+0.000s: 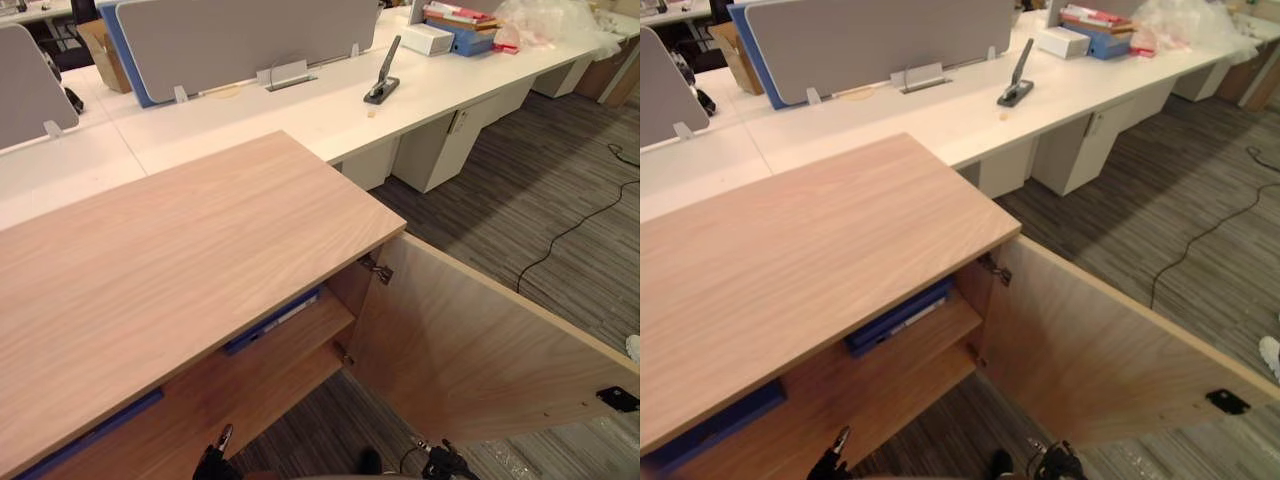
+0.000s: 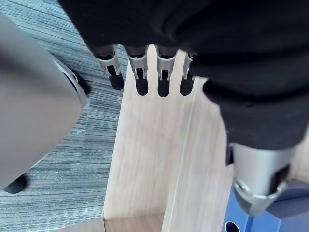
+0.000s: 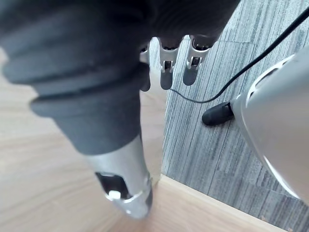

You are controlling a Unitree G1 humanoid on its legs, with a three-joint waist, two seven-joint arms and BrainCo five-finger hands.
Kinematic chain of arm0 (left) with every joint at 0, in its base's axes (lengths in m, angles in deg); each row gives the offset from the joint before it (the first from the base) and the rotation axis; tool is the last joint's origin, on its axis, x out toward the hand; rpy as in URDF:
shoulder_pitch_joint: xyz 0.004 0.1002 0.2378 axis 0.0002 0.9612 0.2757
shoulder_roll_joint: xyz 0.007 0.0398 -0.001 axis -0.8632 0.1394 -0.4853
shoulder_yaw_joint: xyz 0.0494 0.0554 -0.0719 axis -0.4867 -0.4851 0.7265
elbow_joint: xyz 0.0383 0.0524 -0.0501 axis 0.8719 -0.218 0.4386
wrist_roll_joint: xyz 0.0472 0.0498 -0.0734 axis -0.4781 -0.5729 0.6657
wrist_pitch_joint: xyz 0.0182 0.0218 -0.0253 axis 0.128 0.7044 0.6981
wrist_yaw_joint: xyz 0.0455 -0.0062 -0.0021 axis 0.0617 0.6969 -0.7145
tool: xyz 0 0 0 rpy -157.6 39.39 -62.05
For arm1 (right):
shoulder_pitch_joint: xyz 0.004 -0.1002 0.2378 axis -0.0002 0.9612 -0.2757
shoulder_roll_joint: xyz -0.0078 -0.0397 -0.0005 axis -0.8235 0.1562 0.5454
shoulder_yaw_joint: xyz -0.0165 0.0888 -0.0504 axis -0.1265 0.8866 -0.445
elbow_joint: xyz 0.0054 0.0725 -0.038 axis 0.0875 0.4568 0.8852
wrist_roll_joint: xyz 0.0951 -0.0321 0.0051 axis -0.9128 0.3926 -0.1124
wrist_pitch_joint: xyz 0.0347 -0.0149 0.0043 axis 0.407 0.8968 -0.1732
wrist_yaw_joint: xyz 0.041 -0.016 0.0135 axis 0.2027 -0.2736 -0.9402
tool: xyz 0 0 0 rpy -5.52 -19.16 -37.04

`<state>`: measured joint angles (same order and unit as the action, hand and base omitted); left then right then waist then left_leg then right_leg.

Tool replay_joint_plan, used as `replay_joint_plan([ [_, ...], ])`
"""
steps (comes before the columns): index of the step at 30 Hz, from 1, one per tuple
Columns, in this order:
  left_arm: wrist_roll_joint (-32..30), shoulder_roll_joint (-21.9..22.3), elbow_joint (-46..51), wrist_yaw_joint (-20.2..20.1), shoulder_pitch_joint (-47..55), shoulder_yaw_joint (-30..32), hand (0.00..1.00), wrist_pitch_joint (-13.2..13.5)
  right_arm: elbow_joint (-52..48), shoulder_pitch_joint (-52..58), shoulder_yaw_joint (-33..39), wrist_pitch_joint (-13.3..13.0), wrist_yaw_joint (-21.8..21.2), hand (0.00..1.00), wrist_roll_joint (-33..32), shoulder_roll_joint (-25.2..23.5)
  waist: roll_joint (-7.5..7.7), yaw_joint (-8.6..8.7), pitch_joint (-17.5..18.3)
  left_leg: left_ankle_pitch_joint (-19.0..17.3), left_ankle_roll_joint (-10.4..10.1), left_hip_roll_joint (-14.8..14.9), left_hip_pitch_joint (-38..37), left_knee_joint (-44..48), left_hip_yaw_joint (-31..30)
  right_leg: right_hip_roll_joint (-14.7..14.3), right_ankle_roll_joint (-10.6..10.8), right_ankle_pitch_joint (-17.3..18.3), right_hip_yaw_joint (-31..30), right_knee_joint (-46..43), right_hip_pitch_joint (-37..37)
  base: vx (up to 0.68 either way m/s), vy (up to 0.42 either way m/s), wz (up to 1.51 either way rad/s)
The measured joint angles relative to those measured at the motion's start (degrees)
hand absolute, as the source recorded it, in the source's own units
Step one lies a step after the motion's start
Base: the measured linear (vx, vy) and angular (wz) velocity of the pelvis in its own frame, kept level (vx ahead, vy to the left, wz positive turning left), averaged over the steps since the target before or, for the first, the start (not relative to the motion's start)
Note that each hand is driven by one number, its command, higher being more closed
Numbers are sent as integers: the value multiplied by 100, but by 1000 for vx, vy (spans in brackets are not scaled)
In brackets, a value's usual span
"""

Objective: Walk over to the cabinet, pick up the folder, carry it to the office cabinet, place the folder inside the office cabinet, then close the office cabinet door

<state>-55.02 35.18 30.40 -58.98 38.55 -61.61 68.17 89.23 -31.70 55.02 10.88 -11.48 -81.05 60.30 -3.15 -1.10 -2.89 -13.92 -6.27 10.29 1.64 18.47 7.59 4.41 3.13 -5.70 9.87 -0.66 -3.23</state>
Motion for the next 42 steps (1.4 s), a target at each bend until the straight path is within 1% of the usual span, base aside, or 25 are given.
replay_joint_plan([
  [2,-253,-74,168,-7,-16,-424,0,14,-97,8,-161,-4,18,0,2,-31,41,-2,41,78,77,-111,31,-121,72,108,30,-17,-61,-107,-193,-46,98,-8],
  [4,-429,-60,225,-12,-82,-643,0,30,-221,49,-161,-2,35,0,8,-57,56,24,29,201,120,-207,-25,-324,149,196,49,-27,-89,-184,-284,-24,44,-10],
  [6,-469,-17,224,-17,-134,-667,0,37,-245,59,-161,-1,39,0,10,-78,81,26,15,249,128,-235,-108,-425,201,219,49,-27,-89,-229,-282,-17,25,-10],
  [8,-535,-17,224,-26,-167,-727,0,42,-258,62,-158,-3,41,0,13,-119,139,48,1,291,135,-258,-210,-509,250,238,56,-22,-95,-273,-271,-27,14,-10],
  [9,-623,-15,224,-26,-192,-720,0,45,-266,63,-154,-3,44,0,13,-144,201,72,-25,350,151,-298,-279,-605,275,275,74,-8,-113,-331,-271,-34,13,-5],
  [10,-645,-14,223,-26,-201,-708,0,47,-271,65,-153,-2,46,0,14,-155,220,84,-32,369,155,-311,-304,-629,297,292,87,3,-128,-375,-288,-65,29,-10],
  [12,-668,-5,217,-25,-234,-598,0,56,-301,75,-154,0,53,0,19,-187,277,68,-69,383,173,-339,-402,-661,431,315,119,31,-255,-500,-335,-76,37,-28],
  [14,-770,3,206,-23,-238,-453,0,59,-405,103,-160,1,52,0,20,-223,338,63,-143,407,202,-373,-575,-742,590,363,143,102,-388,-705,-382,-65,24,-33],
  [15,-864,5,182,-25,-240,-415,0,61,-472,142,-160,-1,51,0,21,-230,346,86,-187,415,219,-393,-640,-744,643,428,109,250,-353,-879,-417,-80,19,-17],
  [16,-867,9,180,-26,-234,-355,0,73,-485,188,-159,-1,51,0,22,-218,349,76,-221,423,231,-410,-691,-749,729,609,19,411,35,-1127,-493,-70,22,-21],
  [18,-871,16,178,-24,-232,-189,0,79,-511,236,-158,-2,48,0,23,-208,396,32,-211,423,230,-409,-766,-766,868,863,-87,493,581,-1377,-558,-13,5,-34],
  [19,-875,17,150,-22,-222,-37,0,74,-532,295,-157,-3,47,0,24,-206,406,23,-205,430,215,-393,-809,-795,917,967,-122,477,869,-1454,-558,21,-32,-30],
  [22,-873,43,107,-22,-223,200,0,61,-542,471,-137,-2,45,0,23,-183,415,53,-213,446,188,-339,-904,-910,932,899,-194,501,971,-1550,-562,25,-51,-9],
  [24,-870,50,110,-20,-222,310,0,62,-541,476,-140,2,43,0,25,-178,445,53,-224,462,167,-286,-980,-1002,999,834,-158,558,978,-1571,-565,26,-63,-14],
  [25,-865,53,104,-19,-216,341,0,58,-531,477,-142,10,39,0,32,-185,446,43,-183,466,171,-239,-1004,-1044,1061,770,-130,577,983,-1519,-567,39,-61,-23],
  [27,-867,56,83,-18,-176,398,0,49,-499,479,-140,23,34,0,35,-204,434,22,-98,469,170,-155,-1030,-1140,1158,660,-144,559,1054,-1353,-561,60,-47,-30],
  [28,-861,55,81,-8,-130,428,0,51,-445,477,-128,26,34,0,40,-200,434,18,-63,488,138,-102,-1084,-1230,1223,547,-151,457,1045,-1186,-521,57,-17,-29],
  [29,-858,56,75,-5,-114,446,0,51,-427,473,-124,25,34,0,34,-201,433,19,-23,499,120,-83,-1084,-1259,1237,501,-154,404,1039,-1097,-511,84,-17,-27],
  [30,-844,58,23,4,-113,494,0,51,-399,477,-118,31,35,0,30,-199,387,25,46,542,56,-38,-1100,-1317,1263,392,-132,265,1026,-893,-456,99,-15,-16],
  [31,-837,57,-6,12,-114,515,0,53,-373,478,-119,30,35,0,30,-201,382,36,55,563,23,8,-1136,-1324,1275,292,-135,112,1022,-657,-329,100,-15,-15],
  [33,-841,52,-33,41,-114,514,0,56,-291,481,-117,24,35,0,24,-197,378,36,69,563,24,28,-1208,-1326,1248,193,-113,-27,991,-314,-127,72,-4,-10],
  [38,-839,43,-50,97,-90,475,0,61,-119,465,-84,-6,35,0,26,-167,370,27,92,543,57,-105,-1271,-1314,1158,153,-44,-420,877,510,287,24,31,-7],
  [41,-836,7,-63,119,-41,462,0,65,-105,457,-68,-16,36,0,19,-165,383,18,59,471,85,-126,-1257,-1112,1125,170,-45,-447,770,552,330,-6,40,-15],
  [42,-836,1,-68,127,-9,463,0,66,-43,449,-60,-23,36,0,17,-161,381,-1,55,411,136,-112,-1252,-969,1104,160,-47,-446,710,552,354,-14,27,-35],
])
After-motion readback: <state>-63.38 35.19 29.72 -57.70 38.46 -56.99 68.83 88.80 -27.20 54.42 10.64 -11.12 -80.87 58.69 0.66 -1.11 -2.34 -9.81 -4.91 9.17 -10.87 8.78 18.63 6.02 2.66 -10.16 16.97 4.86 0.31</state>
